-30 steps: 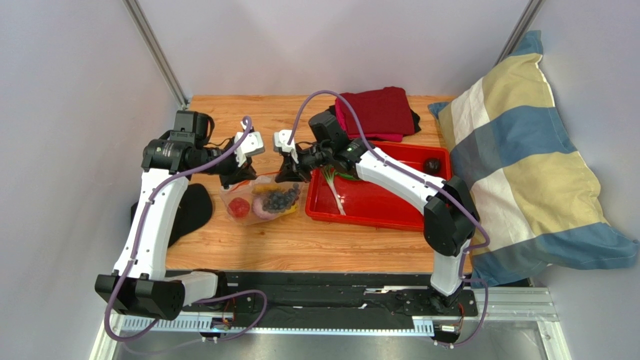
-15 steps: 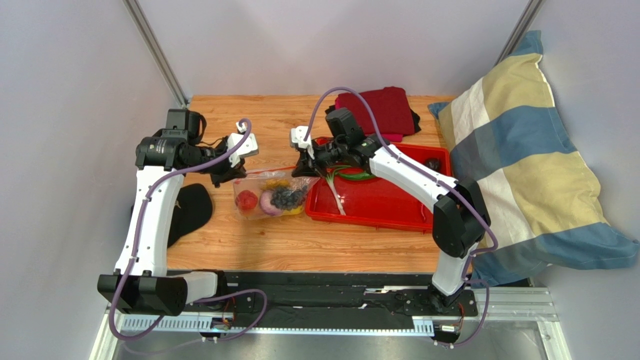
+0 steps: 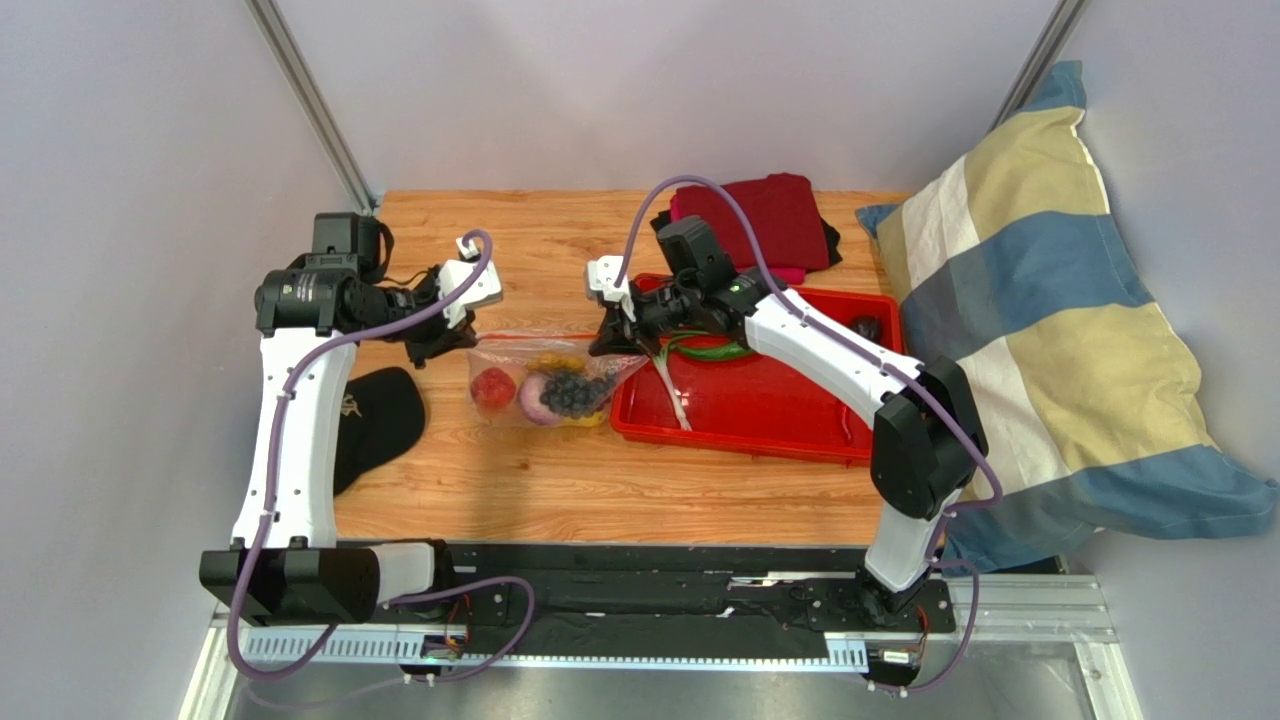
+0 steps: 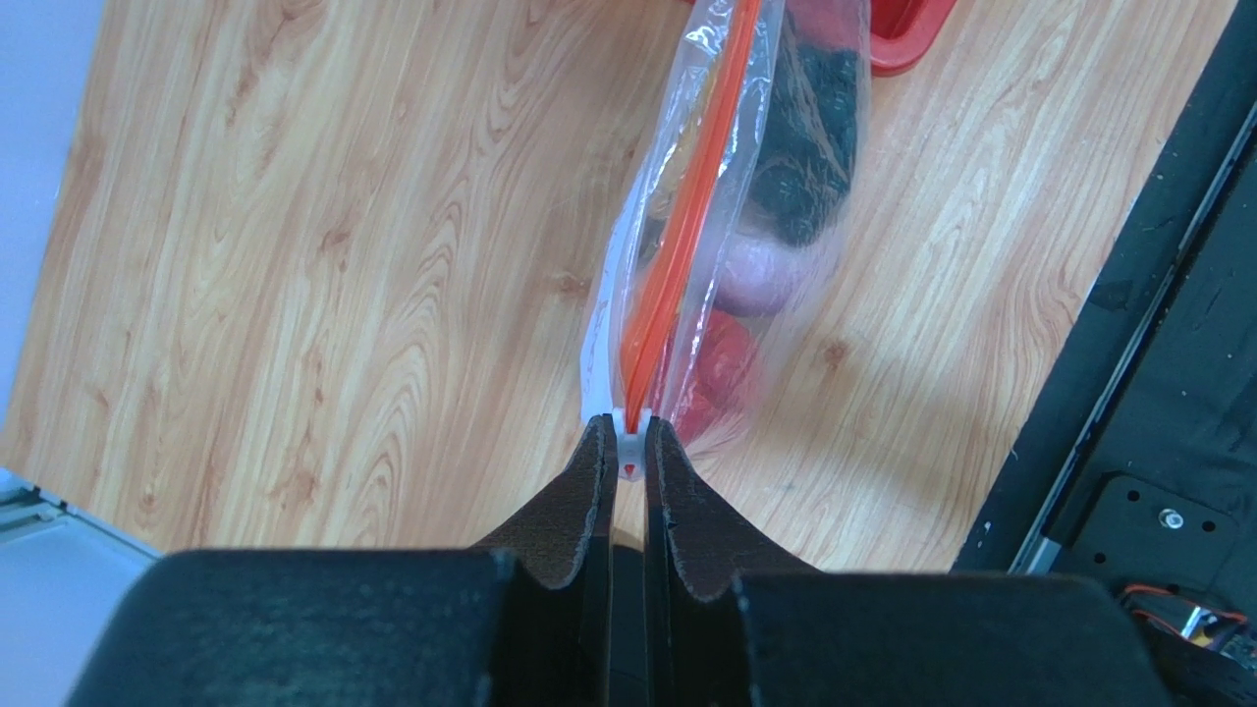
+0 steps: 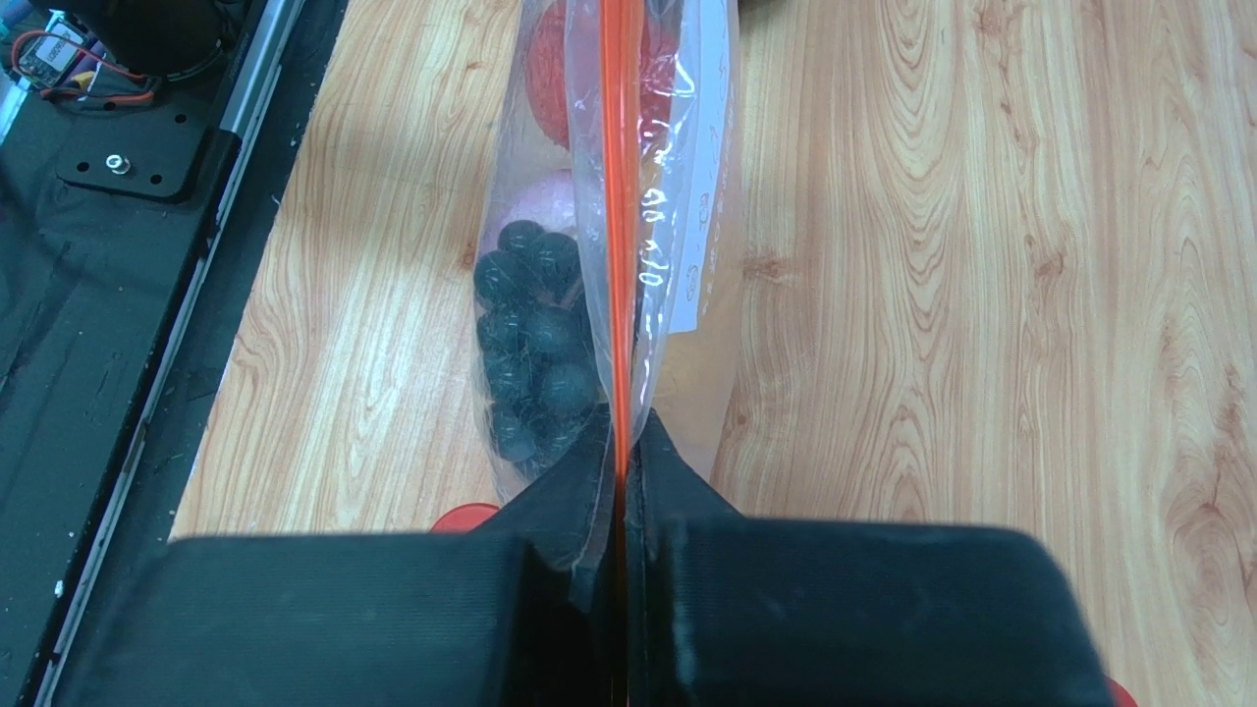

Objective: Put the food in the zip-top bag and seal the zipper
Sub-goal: Zip the zipper food storage bag at the center of the board.

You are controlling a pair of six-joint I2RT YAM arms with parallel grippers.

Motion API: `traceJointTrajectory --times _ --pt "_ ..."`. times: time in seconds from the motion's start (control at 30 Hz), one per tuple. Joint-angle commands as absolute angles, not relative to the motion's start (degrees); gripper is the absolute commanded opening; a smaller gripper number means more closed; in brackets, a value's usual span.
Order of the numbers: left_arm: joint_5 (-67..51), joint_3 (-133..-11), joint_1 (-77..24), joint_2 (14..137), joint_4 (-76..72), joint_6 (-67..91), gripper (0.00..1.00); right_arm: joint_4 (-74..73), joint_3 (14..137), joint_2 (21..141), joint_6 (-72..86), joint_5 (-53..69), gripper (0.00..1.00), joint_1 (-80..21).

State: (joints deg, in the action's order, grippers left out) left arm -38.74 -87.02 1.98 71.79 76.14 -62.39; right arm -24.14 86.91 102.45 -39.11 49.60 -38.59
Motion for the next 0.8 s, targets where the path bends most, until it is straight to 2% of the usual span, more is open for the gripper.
traceJointTrajectory --times 0.0,0.2,0.4,0.57,0.67,0.77 --pt "-35.93 -91.84 4.92 71.72 81.21 -64.78 0.0 -28.21 86.04 99.93 -41.05 48.16 0.0 -35.68" --pt "-46.4 -95.63 2.29 71.98 81.66 -59.16 0.0 -32.43 95.08 103.18 -37.8 52.29 0.0 -36.82" --pt "-47.11 -94.74 -2.55 71.63 78.58 -55.64 0.0 -28.74 96.59 103.27 -35.77 51.42 0.0 -39.2" --pt "-41.85 -94.32 -1.85 71.98 77.17 -54.93 0.0 -31.02 95.89 103.1 -38.4 48.88 0.0 -39.02" --pt "-41.49 -91.77 1.93 71.46 74.02 -53.1 0.0 -30.76 94.75 103.01 -38.94 47.64 0.0 -38.76" --pt "-43.05 -90.36 2.72 71.37 71.37 -50.81 0.06 -30.06 96.23 104.23 -36.4 47.9 0.0 -38.67"
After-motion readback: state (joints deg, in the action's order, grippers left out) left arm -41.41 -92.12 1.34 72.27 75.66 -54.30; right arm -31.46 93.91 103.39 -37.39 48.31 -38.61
